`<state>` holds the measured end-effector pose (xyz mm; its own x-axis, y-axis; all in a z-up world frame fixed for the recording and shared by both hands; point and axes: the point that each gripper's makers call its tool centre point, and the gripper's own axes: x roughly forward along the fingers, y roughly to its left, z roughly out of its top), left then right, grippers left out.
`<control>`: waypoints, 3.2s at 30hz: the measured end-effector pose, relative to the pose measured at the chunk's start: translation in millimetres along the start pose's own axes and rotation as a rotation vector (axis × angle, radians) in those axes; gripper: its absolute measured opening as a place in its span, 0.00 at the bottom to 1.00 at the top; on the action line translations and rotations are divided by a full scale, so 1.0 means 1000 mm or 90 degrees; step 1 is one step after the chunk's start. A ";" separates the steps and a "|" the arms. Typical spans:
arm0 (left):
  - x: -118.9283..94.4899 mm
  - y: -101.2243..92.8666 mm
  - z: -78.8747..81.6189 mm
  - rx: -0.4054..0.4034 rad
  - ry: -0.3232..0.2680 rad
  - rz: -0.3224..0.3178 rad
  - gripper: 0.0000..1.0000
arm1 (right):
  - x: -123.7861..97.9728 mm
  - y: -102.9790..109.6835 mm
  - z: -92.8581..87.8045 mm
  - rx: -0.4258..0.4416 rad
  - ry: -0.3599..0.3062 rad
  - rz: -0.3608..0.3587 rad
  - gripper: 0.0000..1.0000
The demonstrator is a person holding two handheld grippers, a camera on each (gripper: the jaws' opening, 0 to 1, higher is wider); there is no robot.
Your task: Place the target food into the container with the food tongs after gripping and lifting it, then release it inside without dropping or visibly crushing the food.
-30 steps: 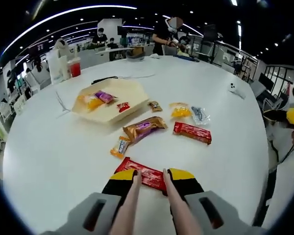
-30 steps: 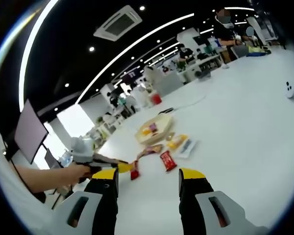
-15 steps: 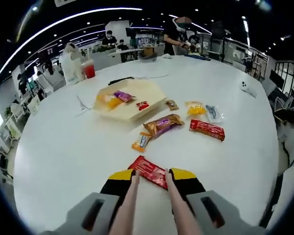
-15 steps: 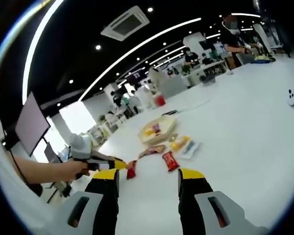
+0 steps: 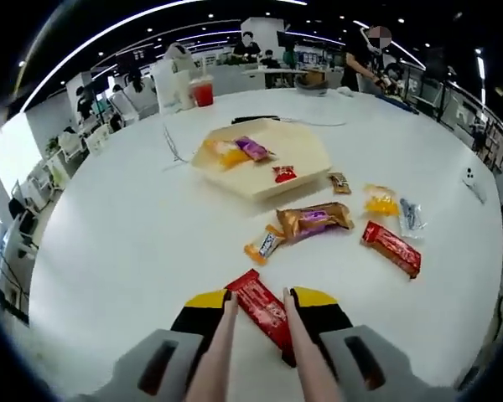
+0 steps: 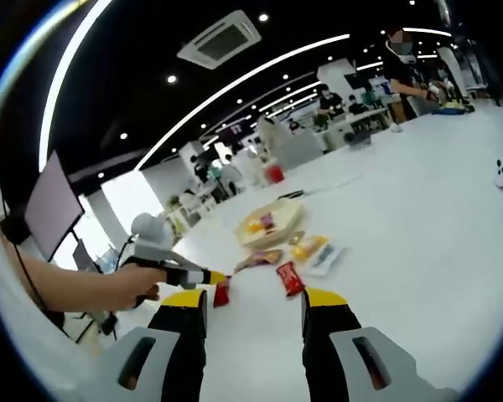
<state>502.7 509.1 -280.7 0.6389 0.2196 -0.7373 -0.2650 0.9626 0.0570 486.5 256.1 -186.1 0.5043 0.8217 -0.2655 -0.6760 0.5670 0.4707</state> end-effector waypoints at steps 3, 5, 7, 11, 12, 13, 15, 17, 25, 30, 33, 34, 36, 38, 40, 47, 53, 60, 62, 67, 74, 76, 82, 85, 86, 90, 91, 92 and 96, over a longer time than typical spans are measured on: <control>-0.001 0.002 -0.002 -0.010 0.003 0.006 0.27 | 0.000 -0.003 0.000 0.004 0.005 -0.002 0.45; -0.002 0.003 -0.003 -0.007 0.004 0.001 0.27 | 0.001 -0.003 -0.001 0.003 0.009 0.000 0.45; -0.002 0.003 -0.004 0.004 0.007 -0.008 0.27 | 0.004 -0.002 -0.002 0.000 0.016 0.004 0.44; -0.002 -0.002 -0.005 0.090 0.014 -0.061 0.26 | 0.008 0.000 -0.006 -0.003 0.032 0.011 0.44; -0.003 -0.002 -0.005 0.096 0.006 -0.075 0.26 | 0.009 0.002 -0.007 -0.004 0.035 0.016 0.44; -0.003 -0.002 -0.006 0.096 0.000 -0.084 0.26 | 0.010 0.003 -0.007 -0.006 0.036 0.020 0.44; -0.005 -0.002 -0.008 0.111 -0.018 -0.111 0.26 | 0.013 0.007 -0.008 -0.012 0.041 0.027 0.44; -0.009 -0.002 -0.014 0.125 -0.016 -0.127 0.26 | 0.015 0.008 -0.010 -0.018 0.048 0.032 0.44; -0.016 0.008 -0.019 0.035 -0.013 -0.080 0.26 | 0.018 0.006 -0.013 -0.016 0.058 0.038 0.44; -0.013 0.014 -0.021 -0.001 -0.016 -0.039 0.27 | 0.016 0.005 -0.017 -0.016 0.066 0.037 0.44; -0.012 0.012 -0.020 0.004 -0.013 -0.025 0.27 | 0.014 0.004 -0.017 -0.014 0.066 0.034 0.44; -0.013 0.013 -0.020 -0.004 -0.012 -0.021 0.27 | 0.013 0.003 -0.017 -0.014 0.064 0.032 0.44; -0.015 0.012 -0.019 -0.025 -0.013 -0.021 0.27 | 0.013 0.000 -0.017 -0.012 0.062 0.028 0.44; -0.016 0.011 -0.017 -0.030 -0.022 -0.016 0.27 | 0.012 -0.001 -0.016 -0.008 0.059 0.024 0.44; -0.018 0.013 -0.016 -0.023 -0.027 -0.004 0.27 | 0.011 -0.003 -0.015 -0.006 0.058 0.019 0.44; -0.021 0.028 -0.024 -0.082 -0.028 0.061 0.28 | 0.011 -0.005 -0.014 -0.005 0.059 0.013 0.43; -0.013 0.012 -0.033 -0.204 -0.011 0.023 0.25 | 0.012 0.001 -0.018 -0.015 0.070 0.023 0.43; -0.017 0.010 -0.035 -0.085 -0.050 0.027 0.24 | 0.007 -0.001 -0.017 -0.015 0.065 0.019 0.43; -0.017 0.010 -0.035 -0.080 -0.057 0.023 0.24 | 0.006 -0.002 -0.017 -0.017 0.064 0.018 0.42; -0.018 0.008 -0.037 -0.038 -0.090 0.007 0.22 | -0.001 0.002 -0.021 -0.021 0.066 0.020 0.42; -0.018 0.009 -0.035 -0.025 -0.095 -0.014 0.20 | -0.009 0.002 -0.024 -0.013 0.058 0.007 0.42; -0.017 0.007 -0.035 -0.009 -0.091 -0.027 0.20 | -0.010 0.001 -0.026 -0.011 0.062 0.002 0.42; -0.023 0.010 -0.039 -0.042 -0.075 -0.065 0.18 | -0.013 0.006 -0.033 -0.036 0.085 0.004 0.42; -0.025 0.012 -0.044 -0.030 -0.075 -0.065 0.18 | -0.018 0.008 -0.035 -0.044 0.087 0.002 0.42; -0.026 0.013 -0.045 -0.029 -0.075 -0.068 0.18 | -0.020 0.007 -0.036 -0.043 0.087 0.002 0.42; -0.036 0.008 -0.040 -0.023 -0.092 -0.082 0.17 | -0.023 0.008 -0.039 -0.045 0.094 -0.001 0.42; -0.038 0.007 -0.037 -0.017 -0.100 -0.084 0.17 | -0.024 0.009 -0.040 -0.046 0.094 -0.002 0.42; -0.040 0.005 -0.036 -0.013 -0.103 -0.088 0.17 | -0.024 0.009 -0.040 -0.046 0.095 -0.001 0.42; -0.046 0.002 -0.031 0.000 -0.114 -0.095 0.16 | -0.021 0.014 -0.041 -0.046 0.098 0.004 0.42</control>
<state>450.1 495.5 -267.5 0.7886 0.0986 -0.6069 -0.1570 0.9866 -0.0438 444.1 249.1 -208.5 0.4157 0.8211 -0.3910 -0.7182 0.5602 0.4128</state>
